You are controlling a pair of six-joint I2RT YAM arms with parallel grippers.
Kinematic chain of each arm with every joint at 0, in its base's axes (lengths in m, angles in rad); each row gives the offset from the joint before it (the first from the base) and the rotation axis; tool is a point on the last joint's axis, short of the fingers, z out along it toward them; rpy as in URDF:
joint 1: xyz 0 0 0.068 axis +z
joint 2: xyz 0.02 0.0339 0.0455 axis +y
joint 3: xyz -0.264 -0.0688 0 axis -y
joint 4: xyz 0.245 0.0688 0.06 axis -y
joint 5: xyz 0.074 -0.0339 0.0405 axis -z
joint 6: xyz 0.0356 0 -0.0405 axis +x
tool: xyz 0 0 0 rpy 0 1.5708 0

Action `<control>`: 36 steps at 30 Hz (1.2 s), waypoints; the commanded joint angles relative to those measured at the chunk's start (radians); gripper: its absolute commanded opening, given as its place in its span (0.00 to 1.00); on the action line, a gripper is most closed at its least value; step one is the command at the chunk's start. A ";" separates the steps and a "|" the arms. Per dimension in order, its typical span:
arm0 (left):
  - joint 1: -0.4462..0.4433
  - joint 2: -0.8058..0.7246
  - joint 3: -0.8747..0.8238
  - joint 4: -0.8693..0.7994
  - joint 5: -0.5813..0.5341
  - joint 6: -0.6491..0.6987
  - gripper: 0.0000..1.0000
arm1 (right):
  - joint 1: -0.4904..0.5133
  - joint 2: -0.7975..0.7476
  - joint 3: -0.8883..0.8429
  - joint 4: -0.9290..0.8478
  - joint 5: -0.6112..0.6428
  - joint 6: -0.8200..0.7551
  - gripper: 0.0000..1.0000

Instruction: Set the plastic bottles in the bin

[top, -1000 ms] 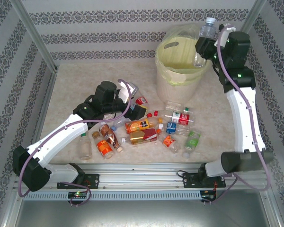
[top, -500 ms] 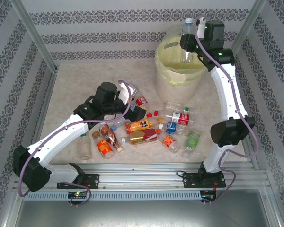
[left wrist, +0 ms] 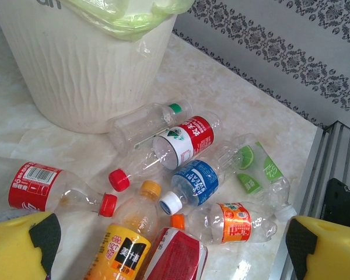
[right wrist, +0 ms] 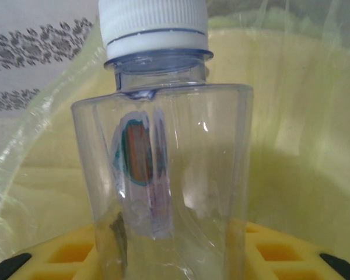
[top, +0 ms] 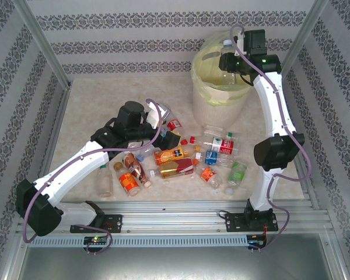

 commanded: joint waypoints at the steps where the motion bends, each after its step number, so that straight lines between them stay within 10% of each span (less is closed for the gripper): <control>1: 0.009 -0.009 -0.007 0.025 0.024 -0.001 1.00 | 0.009 0.053 0.053 -0.087 0.017 -0.028 0.44; 36: 0.009 0.006 -0.002 0.027 0.036 -0.015 1.00 | 0.020 0.302 0.210 -0.289 0.026 -0.039 0.54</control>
